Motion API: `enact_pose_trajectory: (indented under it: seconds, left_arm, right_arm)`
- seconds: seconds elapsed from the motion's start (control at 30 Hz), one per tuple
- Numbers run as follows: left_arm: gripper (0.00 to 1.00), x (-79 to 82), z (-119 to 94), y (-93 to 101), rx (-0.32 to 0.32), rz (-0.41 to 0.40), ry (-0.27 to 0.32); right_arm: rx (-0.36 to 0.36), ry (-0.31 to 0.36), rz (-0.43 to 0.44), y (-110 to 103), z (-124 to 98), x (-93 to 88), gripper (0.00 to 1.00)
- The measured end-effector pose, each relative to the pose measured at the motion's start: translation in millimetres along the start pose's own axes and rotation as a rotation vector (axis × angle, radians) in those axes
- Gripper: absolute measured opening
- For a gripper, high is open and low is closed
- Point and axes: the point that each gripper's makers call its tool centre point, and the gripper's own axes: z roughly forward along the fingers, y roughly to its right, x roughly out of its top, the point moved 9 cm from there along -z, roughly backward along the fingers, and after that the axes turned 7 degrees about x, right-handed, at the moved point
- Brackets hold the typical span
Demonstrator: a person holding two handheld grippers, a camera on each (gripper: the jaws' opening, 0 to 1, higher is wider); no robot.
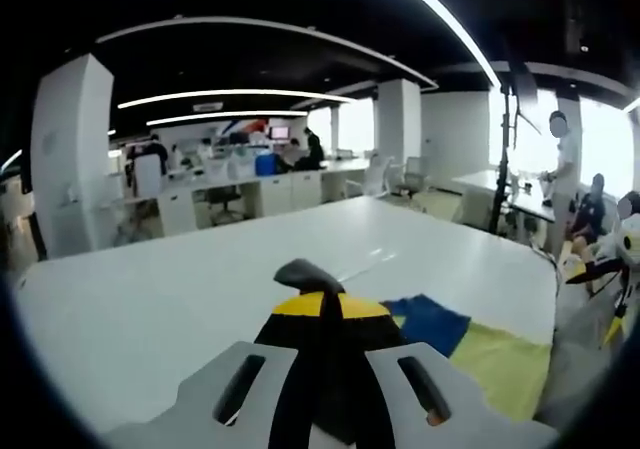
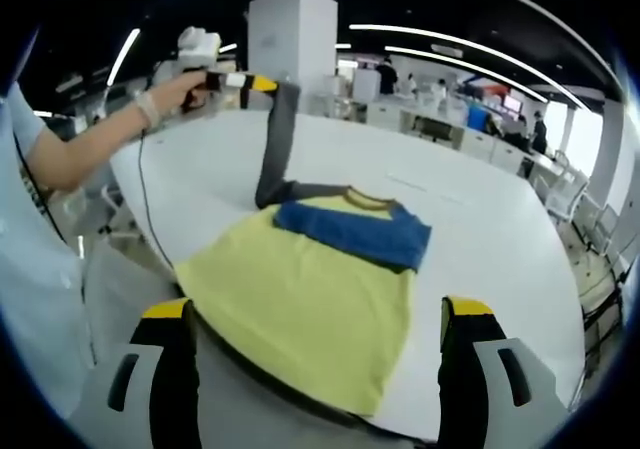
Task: Fold the garment on the visible template until the final outline fits inside the template.
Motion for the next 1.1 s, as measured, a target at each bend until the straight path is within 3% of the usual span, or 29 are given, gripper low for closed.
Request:
enact_pose_trajectory:
  seconds: [1.1]
  left_arm:
    - [0.00,4.1,44,50.8,-0.115,0.012,-0.019]
  right_arm:
    - [-0.026,0.004,0.029,8,-8,-10.1,1.00]
